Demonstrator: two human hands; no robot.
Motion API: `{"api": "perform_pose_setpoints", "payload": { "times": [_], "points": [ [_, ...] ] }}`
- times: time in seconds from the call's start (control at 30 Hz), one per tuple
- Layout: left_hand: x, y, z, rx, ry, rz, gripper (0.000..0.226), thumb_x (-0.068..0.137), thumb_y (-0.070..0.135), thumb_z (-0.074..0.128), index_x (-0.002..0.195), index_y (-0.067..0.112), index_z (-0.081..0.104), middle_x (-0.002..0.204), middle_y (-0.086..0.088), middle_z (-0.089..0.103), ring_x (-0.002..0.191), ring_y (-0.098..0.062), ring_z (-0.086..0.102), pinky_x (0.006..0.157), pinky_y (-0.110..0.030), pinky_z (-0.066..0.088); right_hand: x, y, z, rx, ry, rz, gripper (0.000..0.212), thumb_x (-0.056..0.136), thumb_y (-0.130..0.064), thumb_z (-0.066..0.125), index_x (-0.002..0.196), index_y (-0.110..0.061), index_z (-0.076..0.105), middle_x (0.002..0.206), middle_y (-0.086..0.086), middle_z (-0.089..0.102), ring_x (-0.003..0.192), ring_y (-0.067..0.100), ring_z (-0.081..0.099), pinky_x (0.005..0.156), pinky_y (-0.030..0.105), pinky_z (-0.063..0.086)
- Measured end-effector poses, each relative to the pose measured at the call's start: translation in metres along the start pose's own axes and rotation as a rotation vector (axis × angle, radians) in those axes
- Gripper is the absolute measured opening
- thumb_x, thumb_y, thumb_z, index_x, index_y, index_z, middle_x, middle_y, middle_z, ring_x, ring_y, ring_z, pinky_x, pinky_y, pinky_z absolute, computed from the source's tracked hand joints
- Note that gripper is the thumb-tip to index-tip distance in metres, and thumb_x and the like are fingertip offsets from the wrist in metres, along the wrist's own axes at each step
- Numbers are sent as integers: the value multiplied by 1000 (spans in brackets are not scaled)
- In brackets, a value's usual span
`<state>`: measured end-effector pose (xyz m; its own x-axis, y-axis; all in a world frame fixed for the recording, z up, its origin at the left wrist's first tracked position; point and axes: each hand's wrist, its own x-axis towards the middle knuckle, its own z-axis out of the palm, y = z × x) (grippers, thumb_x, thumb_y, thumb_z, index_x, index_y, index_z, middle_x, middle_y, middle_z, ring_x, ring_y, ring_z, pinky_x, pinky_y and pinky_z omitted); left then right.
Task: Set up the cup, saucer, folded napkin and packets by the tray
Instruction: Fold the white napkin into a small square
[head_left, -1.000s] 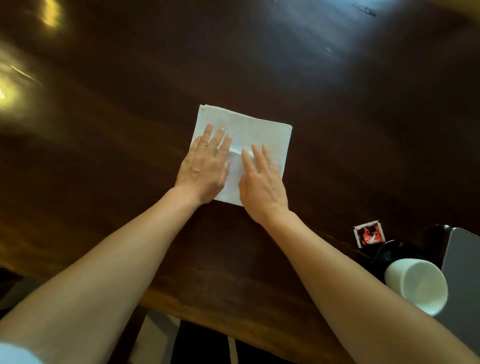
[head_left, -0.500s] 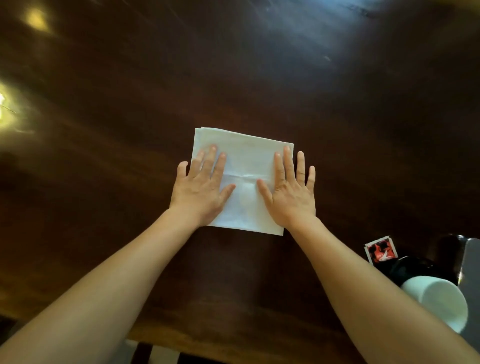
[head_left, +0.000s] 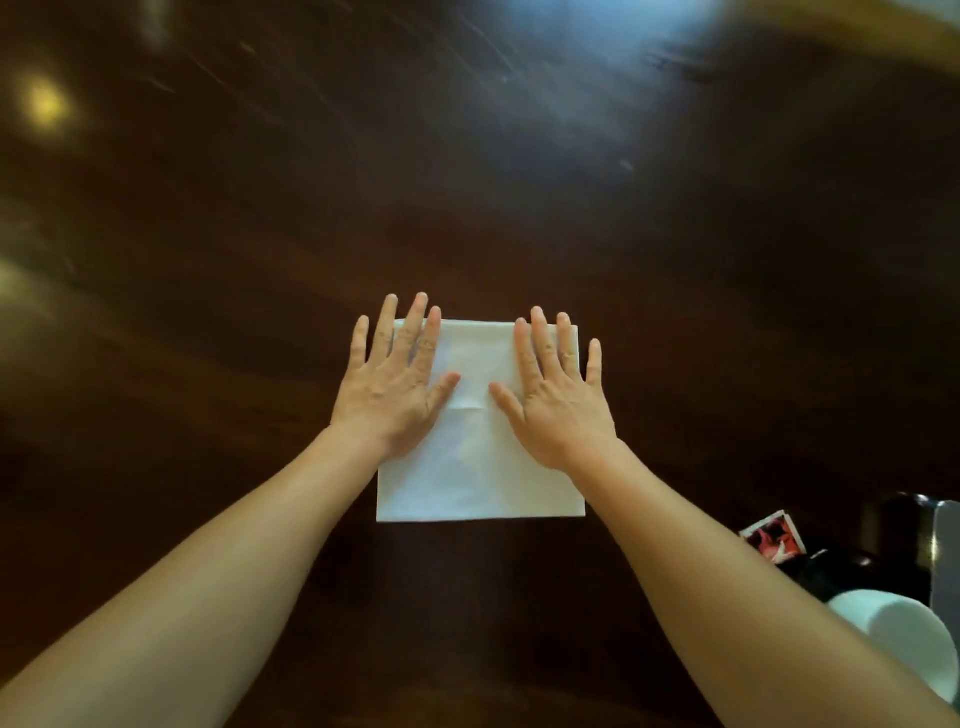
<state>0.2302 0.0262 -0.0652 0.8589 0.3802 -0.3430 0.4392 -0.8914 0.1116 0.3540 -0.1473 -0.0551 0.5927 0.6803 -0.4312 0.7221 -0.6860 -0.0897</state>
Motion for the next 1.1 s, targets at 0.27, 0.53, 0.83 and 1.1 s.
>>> {"api": "perform_pose_setpoints", "payload": {
  "times": [0.27, 0.53, 0.83, 1.1],
  "points": [
    [14, 4, -57, -48, -26, 2, 60, 94, 32, 58, 149, 21, 37, 147, -6, 38, 130, -31, 37, 106, -48, 31, 18, 4, -55, 3, 73, 103, 52, 97, -23, 56, 146, -22, 40, 141, 8, 44, 124, 32, 41, 100, 48, 34],
    [25, 15, -73, -49, -111, -82, 24, 82, 16, 59, 107, 18, 59, 115, -7, 48, 111, -29, 46, 92, -41, 41, 23, 4, -77, 79, -89, 152, 52, 86, 7, 55, 132, -9, 38, 119, 18, 46, 109, 38, 50, 80, 43, 46],
    [-17, 14, -87, -266, 133, -51, 25, 82, 3, 57, 102, 19, 59, 99, -3, 59, 93, -28, 57, 71, -40, 51, -19, 31, -89, 253, 136, 68, 29, 93, -5, 56, 117, -19, 65, 111, 6, 56, 105, 29, 54, 84, 45, 54],
    [-87, 34, -76, -144, 226, -9, 23, 79, 0, 62, 91, 20, 61, 86, 1, 53, 86, -23, 53, 62, -35, 48, -94, 31, -83, 156, 243, -92, 27, 99, -11, 52, 116, -20, 71, 112, 4, 61, 104, 25, 52, 76, 39, 52]
  ]
}}
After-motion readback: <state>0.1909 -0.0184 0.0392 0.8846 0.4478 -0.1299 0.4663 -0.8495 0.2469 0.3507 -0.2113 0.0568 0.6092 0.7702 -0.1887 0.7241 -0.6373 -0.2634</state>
